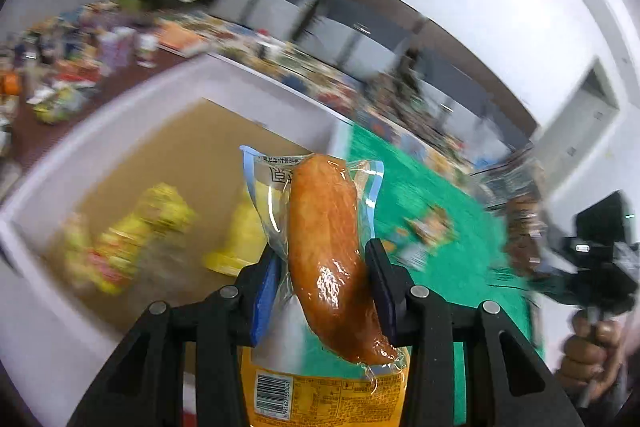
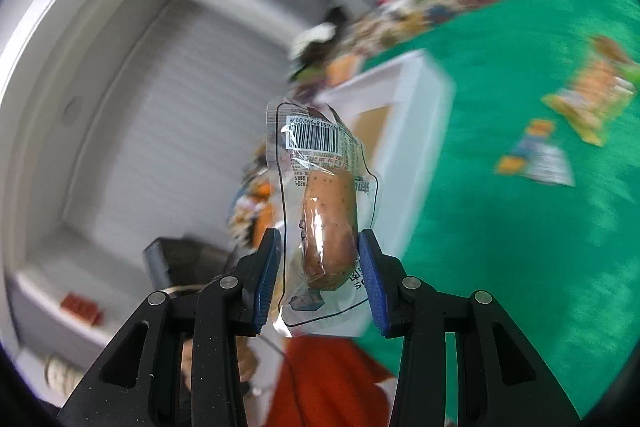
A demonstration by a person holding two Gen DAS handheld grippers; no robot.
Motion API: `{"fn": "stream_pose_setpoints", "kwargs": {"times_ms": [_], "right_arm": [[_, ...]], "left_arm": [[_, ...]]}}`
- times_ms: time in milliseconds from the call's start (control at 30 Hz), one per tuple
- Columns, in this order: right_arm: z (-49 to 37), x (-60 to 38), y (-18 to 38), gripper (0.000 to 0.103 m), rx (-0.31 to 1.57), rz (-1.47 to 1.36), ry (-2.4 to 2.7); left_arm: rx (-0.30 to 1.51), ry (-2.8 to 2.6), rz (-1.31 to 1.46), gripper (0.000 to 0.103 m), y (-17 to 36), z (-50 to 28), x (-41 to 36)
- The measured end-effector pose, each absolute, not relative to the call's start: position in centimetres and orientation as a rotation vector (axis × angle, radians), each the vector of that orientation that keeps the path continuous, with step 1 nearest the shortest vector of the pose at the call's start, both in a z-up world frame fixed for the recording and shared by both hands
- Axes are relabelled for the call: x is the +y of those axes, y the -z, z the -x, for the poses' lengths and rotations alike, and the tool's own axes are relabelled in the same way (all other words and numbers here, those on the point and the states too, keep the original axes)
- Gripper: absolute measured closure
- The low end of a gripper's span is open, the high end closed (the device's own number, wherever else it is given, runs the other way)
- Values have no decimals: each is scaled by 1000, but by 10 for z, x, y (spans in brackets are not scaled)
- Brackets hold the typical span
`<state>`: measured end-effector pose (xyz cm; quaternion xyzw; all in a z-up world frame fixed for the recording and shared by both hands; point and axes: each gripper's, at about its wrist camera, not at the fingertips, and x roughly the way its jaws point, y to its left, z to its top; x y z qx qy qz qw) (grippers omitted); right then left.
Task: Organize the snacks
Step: 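Carry both packets into the white box and open both tools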
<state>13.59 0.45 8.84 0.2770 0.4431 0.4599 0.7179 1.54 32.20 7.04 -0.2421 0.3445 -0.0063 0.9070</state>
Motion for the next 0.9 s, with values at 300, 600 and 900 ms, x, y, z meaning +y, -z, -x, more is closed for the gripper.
{"fn": "stream_pose_setpoints", "kwargs": {"times_ms": [300,600,900], "right_arm": [[-121,176,-87,32,1038,-396,-1116],[-123,83,-18,32,1013,-262,-794],[-105,-81,52,32,917,43,-283]], "left_arm": [[799,-377,378,20,-31,-10,421],[735,-303,451,7,-24,19,376],[784,130,357,0,-28,-24,191]]}}
